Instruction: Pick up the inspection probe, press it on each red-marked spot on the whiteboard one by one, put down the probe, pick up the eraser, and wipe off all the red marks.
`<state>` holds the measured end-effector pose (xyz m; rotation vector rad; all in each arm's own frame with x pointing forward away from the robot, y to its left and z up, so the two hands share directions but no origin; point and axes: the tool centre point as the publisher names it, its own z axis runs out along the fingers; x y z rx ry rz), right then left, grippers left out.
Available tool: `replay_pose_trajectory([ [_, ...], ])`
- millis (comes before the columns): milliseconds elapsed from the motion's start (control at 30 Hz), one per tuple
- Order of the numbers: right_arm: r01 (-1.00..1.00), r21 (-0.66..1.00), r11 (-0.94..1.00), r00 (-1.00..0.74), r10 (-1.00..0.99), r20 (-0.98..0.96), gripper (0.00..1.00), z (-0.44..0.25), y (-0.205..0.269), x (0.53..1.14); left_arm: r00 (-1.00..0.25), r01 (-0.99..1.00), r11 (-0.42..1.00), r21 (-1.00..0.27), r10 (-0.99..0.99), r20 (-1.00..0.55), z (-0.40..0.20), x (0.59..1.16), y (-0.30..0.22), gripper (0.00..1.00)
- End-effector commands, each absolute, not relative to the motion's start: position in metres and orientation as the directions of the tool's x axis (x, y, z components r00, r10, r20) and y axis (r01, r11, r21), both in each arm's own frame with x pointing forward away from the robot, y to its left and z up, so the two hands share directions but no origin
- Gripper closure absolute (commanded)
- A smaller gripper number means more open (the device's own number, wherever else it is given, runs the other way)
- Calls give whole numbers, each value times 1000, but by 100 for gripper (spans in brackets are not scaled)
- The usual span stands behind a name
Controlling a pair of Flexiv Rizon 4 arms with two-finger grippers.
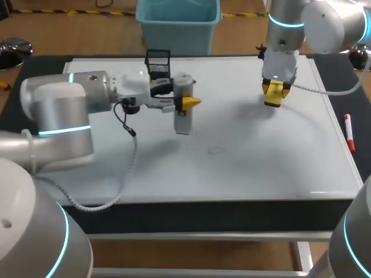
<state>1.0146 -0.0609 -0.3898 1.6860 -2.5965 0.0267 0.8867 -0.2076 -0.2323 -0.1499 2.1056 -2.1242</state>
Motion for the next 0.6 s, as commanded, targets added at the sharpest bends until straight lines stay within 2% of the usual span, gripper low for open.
replay_pose_trajectory([
  [33,-914,10,405,-404,-913,51,100,-389,-61,1016,-982,32,-15,-999,-185,-29,-229,894,-190,100],
  [600,-914,10,405,-404,-913,51,100,-389,-61,1016,-977,-28,-71,-997,-208,43,-232,934,-114,100],
])
